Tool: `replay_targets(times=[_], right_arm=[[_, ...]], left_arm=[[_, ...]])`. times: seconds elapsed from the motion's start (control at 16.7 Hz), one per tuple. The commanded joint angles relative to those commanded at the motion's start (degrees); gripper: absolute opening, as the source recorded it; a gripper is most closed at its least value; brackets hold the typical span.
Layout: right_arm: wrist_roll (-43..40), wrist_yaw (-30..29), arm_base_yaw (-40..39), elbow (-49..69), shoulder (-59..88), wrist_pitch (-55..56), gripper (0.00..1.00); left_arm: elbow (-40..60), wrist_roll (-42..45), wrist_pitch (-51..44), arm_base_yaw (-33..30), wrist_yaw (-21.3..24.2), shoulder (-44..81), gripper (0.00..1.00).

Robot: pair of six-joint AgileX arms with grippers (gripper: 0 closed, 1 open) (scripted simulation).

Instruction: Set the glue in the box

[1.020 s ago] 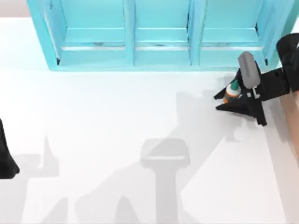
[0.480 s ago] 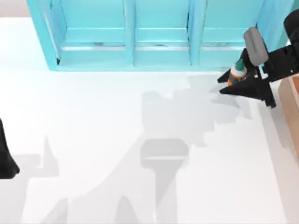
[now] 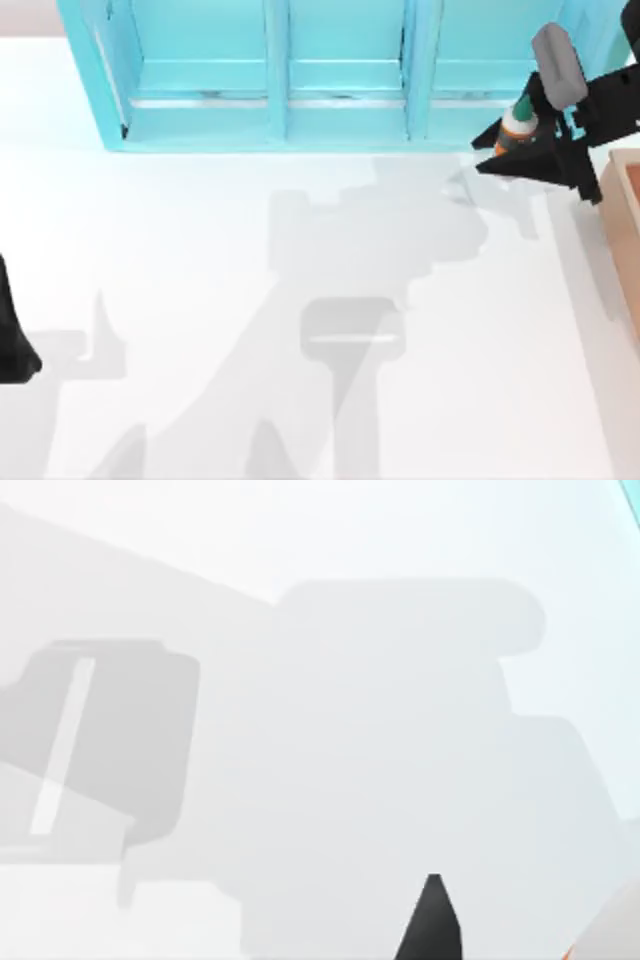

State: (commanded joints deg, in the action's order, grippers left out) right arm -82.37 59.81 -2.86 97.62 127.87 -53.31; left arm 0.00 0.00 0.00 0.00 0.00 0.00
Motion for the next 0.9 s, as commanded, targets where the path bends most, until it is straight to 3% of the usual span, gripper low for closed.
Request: replay_targets(times=[0.36, 0.9], right_arm=[[-2.4, 0.1, 8.1, -5.3, -4.1, -1.0, 0.0], [-11.6, 0.3, 38.4, -25.6, -20.1, -4.6, 0.0]], left_arm=[[0.0, 0.0, 0.0, 0.0, 0.0, 0.0, 1.0], [0.0, 0.0, 0.0, 0.0, 0.0, 0.0, 1.0]])
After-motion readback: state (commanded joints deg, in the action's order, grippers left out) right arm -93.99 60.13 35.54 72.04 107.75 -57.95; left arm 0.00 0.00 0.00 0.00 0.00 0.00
